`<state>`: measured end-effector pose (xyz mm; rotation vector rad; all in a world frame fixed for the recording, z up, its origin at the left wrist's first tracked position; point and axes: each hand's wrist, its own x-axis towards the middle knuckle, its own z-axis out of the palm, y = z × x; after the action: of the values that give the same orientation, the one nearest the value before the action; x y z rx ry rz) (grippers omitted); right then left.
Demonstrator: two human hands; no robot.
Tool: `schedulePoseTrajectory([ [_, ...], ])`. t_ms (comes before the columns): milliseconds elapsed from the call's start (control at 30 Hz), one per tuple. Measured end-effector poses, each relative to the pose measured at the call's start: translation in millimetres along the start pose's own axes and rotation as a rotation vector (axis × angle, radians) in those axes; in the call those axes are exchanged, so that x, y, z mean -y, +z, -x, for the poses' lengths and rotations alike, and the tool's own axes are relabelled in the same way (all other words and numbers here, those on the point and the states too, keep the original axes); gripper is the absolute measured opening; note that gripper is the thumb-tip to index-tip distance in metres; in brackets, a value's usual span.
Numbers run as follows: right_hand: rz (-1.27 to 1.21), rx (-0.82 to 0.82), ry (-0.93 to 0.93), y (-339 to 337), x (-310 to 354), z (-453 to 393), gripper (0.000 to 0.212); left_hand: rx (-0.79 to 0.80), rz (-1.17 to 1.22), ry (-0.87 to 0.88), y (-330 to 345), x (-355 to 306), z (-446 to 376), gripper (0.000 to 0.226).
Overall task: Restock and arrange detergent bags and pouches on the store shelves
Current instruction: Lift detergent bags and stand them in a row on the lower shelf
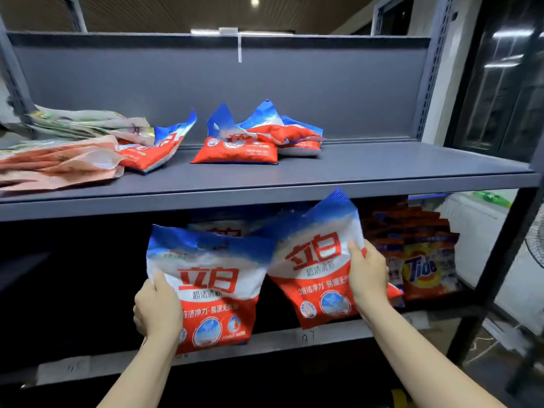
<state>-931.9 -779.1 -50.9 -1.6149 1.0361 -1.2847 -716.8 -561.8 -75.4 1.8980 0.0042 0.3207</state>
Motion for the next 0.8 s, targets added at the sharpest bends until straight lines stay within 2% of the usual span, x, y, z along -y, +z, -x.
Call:
schedulePoseTrajectory([
  [100,-0.056,0.100,0.164,16,-20,-7,0.032,0.022,-0.016,-0.058,9,11,-12,0.043],
  [233,-0.132,0.103,0.343,39,-40,-24,0.024,-0.012,0.026,-0.168,24,19,-38,0.037],
  [300,-0.186,0.075,0.429,54,-47,-33,0.022,-0.039,0.082,-0.227,37,19,-51,0.047],
  [367,-0.247,0.077,0.489,70,-51,-42,0.033,-0.050,0.188,-0.322,52,19,-65,0.057],
  [433,-0.274,0.119,0.459,86,-56,-51,0.039,-0.011,0.223,-0.322,67,22,-76,0.060],
  [533,-0.309,0.182,0.432,106,-62,-63,0.029,0.061,0.246,-0.292,89,25,-84,0.057],
  [633,-0.354,0.219,0.445,123,-71,-79,0.032,0.178,0.345,-0.351,110,34,-89,0.051],
  [700,-0.375,0.220,0.440,136,-73,-89,0.032,0.279,0.406,-0.332,119,38,-92,0.045],
  [800,-0.334,0.158,0.391,154,-78,-99,0.034,0.328,0.381,-0.242,130,41,-99,0.040],
])
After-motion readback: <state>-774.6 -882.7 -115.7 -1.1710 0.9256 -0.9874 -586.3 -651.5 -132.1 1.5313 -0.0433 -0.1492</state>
